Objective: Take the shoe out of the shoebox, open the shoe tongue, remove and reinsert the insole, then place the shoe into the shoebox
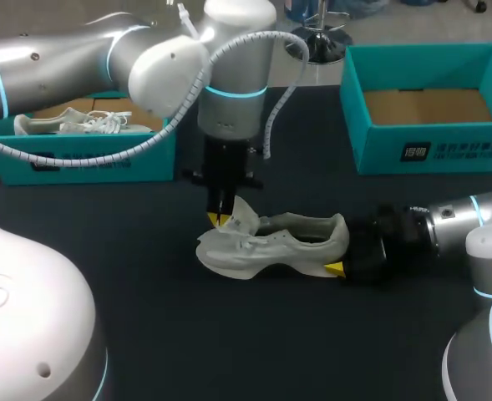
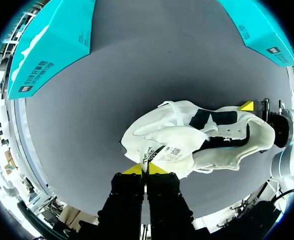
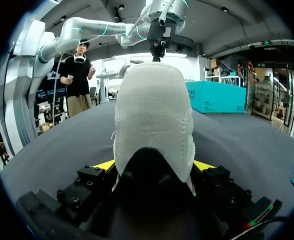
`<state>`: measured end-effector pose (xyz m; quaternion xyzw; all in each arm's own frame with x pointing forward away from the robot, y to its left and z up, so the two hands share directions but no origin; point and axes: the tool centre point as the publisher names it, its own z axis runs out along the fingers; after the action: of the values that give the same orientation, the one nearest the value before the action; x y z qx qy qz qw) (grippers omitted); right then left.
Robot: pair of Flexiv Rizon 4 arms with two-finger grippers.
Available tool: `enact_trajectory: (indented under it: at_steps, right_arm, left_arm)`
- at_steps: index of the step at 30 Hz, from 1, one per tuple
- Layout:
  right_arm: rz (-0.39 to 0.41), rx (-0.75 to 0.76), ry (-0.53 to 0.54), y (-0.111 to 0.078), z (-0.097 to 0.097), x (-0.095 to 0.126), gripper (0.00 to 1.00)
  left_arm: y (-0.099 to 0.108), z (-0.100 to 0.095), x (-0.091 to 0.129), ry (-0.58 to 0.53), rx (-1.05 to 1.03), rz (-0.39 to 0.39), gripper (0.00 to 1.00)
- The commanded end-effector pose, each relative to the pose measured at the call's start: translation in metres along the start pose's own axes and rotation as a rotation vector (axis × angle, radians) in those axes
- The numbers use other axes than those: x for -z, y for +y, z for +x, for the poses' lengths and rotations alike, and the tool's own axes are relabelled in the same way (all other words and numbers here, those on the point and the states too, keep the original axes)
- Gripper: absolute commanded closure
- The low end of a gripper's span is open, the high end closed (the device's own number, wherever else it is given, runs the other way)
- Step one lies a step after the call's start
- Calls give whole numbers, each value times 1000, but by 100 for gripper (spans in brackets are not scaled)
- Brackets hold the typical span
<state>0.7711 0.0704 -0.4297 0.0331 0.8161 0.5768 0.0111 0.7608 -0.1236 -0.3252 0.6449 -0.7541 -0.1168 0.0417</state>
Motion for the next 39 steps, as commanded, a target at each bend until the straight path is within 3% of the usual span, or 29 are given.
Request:
enact_trajectory:
  at_steps: [1, 2, 8, 13, 15, 18, 39]
  right_arm:
    - [4, -1, -2, -2, 0, -4, 100]
    - [4, -1, -2, -2, 0, -4, 100]
    - [4, -1, -2, -2, 0, -4, 100]
    - [4, -1, -2, -2, 0, -4, 100]
    - [4, -1, -2, -2, 0, -4, 100]
    - [4, -1, -2, -2, 0, -4, 100]
    - [4, -1, -2, -2, 0, -4, 100]
  left_arm:
    - [5, -2, 10, 27, -41, 5, 48]
    - [6, -1, 13, 36, -67, 15, 0]
    - [16, 7, 36, 47, -287, 73, 0]
    - [38, 15, 68, -39, -753, 253, 0]
    - [49, 14, 79, -127, -913, 367, 0]
    - [62, 11, 98, -223, -1191, 418, 0]
    - [62, 11, 98, -223, -1191, 418, 0]
